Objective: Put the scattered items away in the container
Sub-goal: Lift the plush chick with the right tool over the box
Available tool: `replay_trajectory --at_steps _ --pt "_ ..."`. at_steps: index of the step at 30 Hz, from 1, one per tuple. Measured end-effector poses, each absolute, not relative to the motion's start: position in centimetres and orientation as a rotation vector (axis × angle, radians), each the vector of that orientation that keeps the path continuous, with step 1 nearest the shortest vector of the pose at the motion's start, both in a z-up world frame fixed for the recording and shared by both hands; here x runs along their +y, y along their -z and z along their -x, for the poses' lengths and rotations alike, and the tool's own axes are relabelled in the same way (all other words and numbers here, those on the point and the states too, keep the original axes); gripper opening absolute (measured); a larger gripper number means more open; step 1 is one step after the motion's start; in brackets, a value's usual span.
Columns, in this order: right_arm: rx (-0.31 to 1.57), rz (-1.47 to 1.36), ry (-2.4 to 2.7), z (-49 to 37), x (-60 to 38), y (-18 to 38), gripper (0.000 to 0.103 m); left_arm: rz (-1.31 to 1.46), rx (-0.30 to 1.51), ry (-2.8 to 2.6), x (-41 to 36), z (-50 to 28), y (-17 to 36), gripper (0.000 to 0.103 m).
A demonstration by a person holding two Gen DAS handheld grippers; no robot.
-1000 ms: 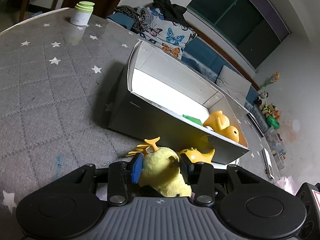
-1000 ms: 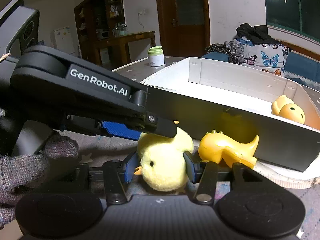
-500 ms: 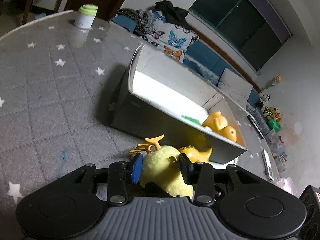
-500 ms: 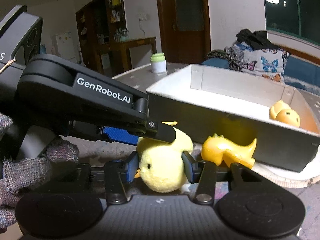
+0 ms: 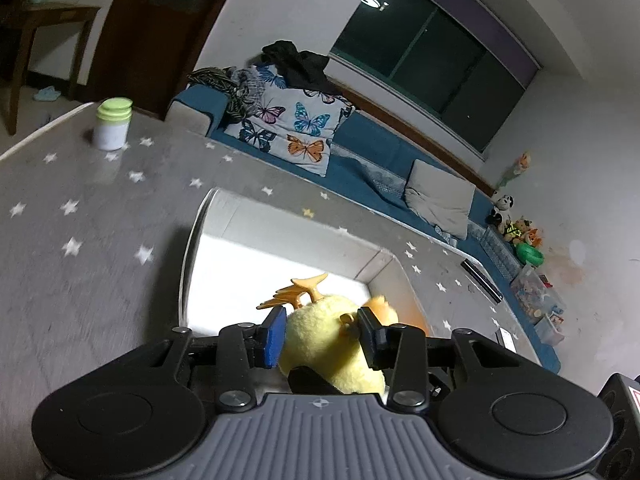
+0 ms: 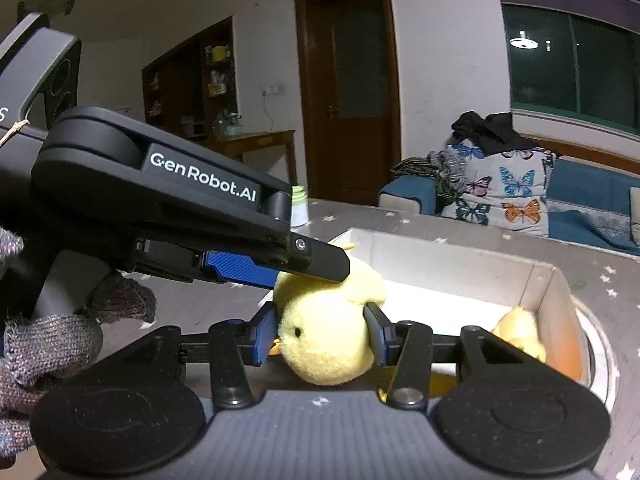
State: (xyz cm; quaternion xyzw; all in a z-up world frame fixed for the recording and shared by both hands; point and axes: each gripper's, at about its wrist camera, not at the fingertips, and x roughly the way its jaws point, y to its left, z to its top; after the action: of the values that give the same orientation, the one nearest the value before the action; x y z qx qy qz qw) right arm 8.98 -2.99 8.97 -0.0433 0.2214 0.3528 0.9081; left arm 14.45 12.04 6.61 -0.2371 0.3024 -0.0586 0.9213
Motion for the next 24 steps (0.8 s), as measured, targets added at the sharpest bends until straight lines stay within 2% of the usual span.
replay_trajectory --at_steps 8,13,24 --pt "0.504 0.054 -0.672 -14.1 -2.2 -8.4 0.047 0.455 0.666 0.125 11.8 -20.0 -6.3 0.040" --pt "0.564 0.029 -0.641 -16.9 -2.0 -6.9 0.046 0.464 0.702 0.142 11.8 -22.5 -5.2 0.035" --pt "0.684 0.022 -0.618 -19.7 -1.0 -3.7 0.045 0.479 0.796 0.130 12.5 -24.9 -1.5 0.035"
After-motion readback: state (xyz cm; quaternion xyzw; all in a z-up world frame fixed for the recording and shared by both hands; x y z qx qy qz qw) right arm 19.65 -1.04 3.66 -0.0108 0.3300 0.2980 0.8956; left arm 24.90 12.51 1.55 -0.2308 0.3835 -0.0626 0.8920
